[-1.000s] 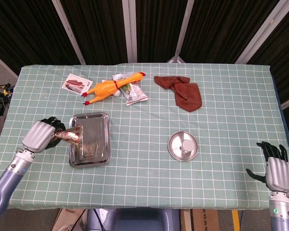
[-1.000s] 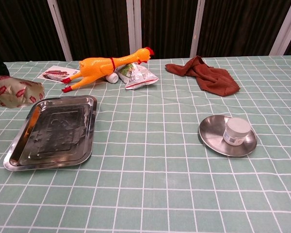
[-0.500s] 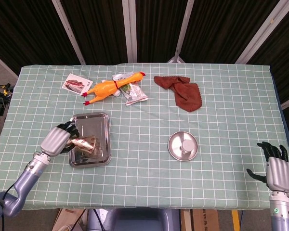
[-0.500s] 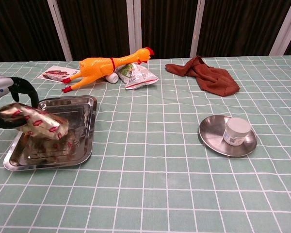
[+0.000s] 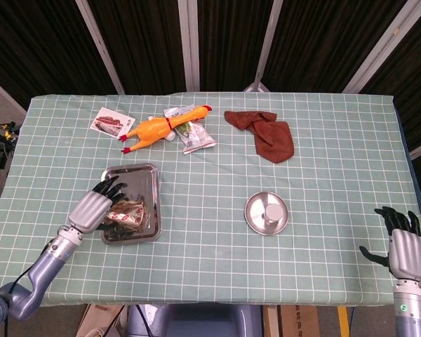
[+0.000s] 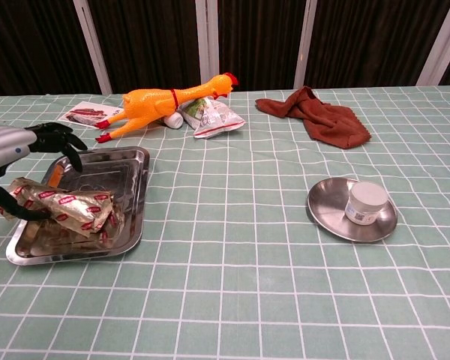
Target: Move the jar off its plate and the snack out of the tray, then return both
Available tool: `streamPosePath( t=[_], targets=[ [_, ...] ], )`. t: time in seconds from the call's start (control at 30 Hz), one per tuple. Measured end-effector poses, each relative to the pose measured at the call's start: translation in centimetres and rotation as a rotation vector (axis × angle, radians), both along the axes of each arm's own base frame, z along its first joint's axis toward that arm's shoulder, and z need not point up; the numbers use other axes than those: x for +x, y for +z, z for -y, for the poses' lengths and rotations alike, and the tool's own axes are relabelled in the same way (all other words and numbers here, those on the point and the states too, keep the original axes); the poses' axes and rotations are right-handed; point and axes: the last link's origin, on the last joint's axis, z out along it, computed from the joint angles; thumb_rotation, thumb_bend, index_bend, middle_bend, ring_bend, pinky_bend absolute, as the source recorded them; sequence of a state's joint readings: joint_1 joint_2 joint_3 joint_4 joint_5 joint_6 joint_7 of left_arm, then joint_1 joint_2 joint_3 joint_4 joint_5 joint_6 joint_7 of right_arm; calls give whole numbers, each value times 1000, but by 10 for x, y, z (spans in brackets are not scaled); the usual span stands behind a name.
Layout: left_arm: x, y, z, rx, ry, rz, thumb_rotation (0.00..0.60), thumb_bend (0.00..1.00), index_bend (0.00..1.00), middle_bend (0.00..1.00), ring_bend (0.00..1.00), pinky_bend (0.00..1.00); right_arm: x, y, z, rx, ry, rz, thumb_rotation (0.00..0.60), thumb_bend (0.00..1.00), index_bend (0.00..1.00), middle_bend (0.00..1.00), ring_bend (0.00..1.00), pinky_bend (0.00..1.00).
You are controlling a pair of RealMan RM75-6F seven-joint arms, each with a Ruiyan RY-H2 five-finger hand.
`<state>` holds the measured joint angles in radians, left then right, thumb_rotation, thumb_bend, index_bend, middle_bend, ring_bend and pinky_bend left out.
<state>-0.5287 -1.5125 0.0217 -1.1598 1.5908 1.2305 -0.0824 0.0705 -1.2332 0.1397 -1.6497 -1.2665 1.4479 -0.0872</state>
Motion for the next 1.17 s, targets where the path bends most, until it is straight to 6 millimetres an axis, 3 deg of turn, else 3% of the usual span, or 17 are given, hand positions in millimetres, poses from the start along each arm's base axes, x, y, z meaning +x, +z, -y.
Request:
streamPosePath(
  t=[0.17,0.33,0.5,0.6,0.87,1.17],
  targets=[
    [20,22,16,36,1,74,600,199,322,129,0,147,2,1,-1,-4,6,-4,600,152,248,185,175,0],
    [33,63,42,135,42,55,600,199,311,119,0,146,3,-1,-3,28,17,-19,600,152,247,185,162,0],
    [20,112,79,272,184,-33,600,199,309,113,0,146,5,-1,-3,63,49,-86,600,145,226,176,144,0],
    [7,128,98,323,254,-30,600,199,309,113,0,145,9,-1,-3,66,95,-110,600,145,203,161,133,0],
    [-22,141,126,378,311,14,600,201,296,103,0,145,17,-5,-7,81,194,-114,600,145,181,143,127,0],
    [-26,137,128,407,299,-20,600,204,296,103,0,145,27,-1,-9,51,244,-75,600,143,180,143,127,0]
  ],
)
